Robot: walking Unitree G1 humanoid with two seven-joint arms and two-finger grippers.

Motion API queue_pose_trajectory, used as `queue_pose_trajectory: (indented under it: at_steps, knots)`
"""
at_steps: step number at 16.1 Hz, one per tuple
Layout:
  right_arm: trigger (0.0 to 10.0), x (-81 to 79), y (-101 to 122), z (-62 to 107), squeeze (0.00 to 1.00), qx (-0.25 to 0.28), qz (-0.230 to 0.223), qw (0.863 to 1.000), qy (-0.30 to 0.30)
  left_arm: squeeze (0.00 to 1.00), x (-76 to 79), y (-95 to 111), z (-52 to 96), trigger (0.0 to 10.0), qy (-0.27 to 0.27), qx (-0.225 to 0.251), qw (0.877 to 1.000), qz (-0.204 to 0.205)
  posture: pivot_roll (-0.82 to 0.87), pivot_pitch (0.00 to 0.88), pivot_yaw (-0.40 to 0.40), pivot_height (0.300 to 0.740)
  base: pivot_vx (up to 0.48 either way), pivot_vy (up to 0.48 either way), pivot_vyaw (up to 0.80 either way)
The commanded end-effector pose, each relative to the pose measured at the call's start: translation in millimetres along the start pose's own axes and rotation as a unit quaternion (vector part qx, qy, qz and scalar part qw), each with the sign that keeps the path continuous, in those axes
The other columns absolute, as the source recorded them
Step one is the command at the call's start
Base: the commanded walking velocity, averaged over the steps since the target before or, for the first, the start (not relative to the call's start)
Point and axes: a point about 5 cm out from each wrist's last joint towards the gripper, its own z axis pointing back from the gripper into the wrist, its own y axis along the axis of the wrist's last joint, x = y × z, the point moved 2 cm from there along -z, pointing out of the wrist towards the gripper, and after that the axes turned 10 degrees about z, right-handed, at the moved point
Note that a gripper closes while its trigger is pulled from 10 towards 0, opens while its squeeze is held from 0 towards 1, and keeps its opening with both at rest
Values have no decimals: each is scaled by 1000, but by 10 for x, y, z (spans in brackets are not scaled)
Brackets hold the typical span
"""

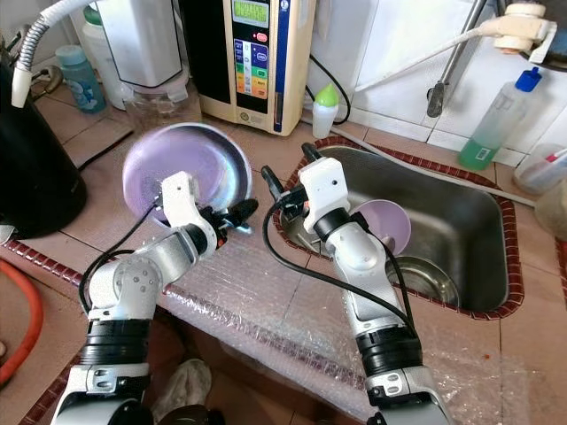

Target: Kitchen organization

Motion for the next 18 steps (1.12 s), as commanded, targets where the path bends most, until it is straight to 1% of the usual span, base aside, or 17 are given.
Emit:
queue_pose_trajectory:
  at_steps: [1,5,7,10,13,15,18]
  knots:
    - [10000,8,-27,19,0,-10,-2,1000,-2,0,-32,-52,5,10000,9,-13,1000,-7,17,0,8,740,0,0,0]
    - [10000,-21,-44,37,0,-22,-4,1000,2,0,-120,5,36,10000,20,-12,1000,-16,18,0,8,740,0,0,0]
    - [10000,-8,-57,33,0,-25,-2,1000,1,0,-130,23,46,10000,20,-11,1000,-22,18,0,8,740,0,0,0]
    - [10000,-10,-66,21,0,-30,-2,1000,0,0,-129,135,73,10000,10,-2,997,-76,21,0,6,740,0,0,0]
    - [10000,-20,-82,13,0,-34,-2,999,-1,0,-114,367,111,10000,8,28,993,-116,29,0,2,740,0,0,0]
    - [10000,-23,-97,8,0,-37,-2,999,-1,0,-128,435,123,10000,8,36,991,-127,32,0,1,740,0,0,0]
    - [10000,-22,-113,3,0,-41,-2,999,-4,0,-137,405,125,10000,6,32,991,-132,35,0,0,740,0,0,0]
